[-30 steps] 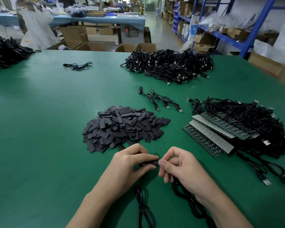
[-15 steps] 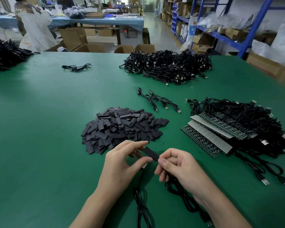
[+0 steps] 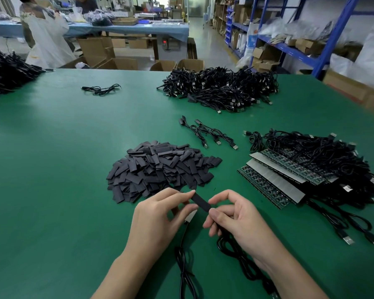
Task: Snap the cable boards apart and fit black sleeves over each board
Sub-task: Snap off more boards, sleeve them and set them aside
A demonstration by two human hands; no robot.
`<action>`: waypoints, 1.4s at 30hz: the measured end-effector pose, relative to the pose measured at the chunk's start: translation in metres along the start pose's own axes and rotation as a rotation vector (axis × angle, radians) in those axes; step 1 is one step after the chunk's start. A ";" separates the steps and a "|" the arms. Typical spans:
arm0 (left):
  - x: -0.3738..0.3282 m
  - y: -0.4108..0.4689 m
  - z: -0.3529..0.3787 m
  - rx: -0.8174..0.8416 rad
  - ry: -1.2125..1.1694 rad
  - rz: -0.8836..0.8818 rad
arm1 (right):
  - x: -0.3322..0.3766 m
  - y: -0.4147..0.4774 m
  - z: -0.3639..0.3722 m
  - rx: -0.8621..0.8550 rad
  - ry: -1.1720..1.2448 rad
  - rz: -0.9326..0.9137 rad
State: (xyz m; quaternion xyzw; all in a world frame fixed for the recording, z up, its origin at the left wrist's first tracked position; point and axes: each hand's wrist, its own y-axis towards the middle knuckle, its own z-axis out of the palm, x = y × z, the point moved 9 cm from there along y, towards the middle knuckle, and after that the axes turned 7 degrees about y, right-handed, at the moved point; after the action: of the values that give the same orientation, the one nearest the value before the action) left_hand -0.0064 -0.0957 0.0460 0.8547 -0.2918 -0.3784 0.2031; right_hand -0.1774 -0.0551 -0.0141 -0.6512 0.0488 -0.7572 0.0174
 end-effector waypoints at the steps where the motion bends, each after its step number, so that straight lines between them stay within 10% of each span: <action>1: 0.000 0.000 0.000 0.001 0.004 0.007 | 0.000 0.000 -0.001 -0.002 -0.008 -0.001; 8: 0.003 0.001 0.000 0.013 -0.017 -0.042 | 0.001 0.000 -0.001 -0.012 -0.006 -0.005; 14: 0.021 -0.008 0.023 0.080 -0.591 -0.437 | 0.005 0.000 0.002 0.014 -0.048 -0.033; 25: 0.046 -0.008 0.014 -0.108 -0.954 -0.674 | 0.017 -0.007 -0.007 -0.014 -0.735 -0.123; 36: 0.022 -0.005 0.021 0.323 0.212 -0.234 | 0.033 0.003 -0.039 -0.331 -0.421 -0.148; 42: 0.012 -0.009 0.035 0.429 0.172 -0.156 | 0.094 0.061 -0.040 -0.414 -0.623 -0.236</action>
State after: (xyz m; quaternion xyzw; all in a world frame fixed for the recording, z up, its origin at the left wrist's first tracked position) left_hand -0.0234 -0.1012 0.0129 0.9273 -0.2801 -0.2480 0.0111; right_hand -0.2333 -0.1217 0.0667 -0.8406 0.1177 -0.4942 -0.1878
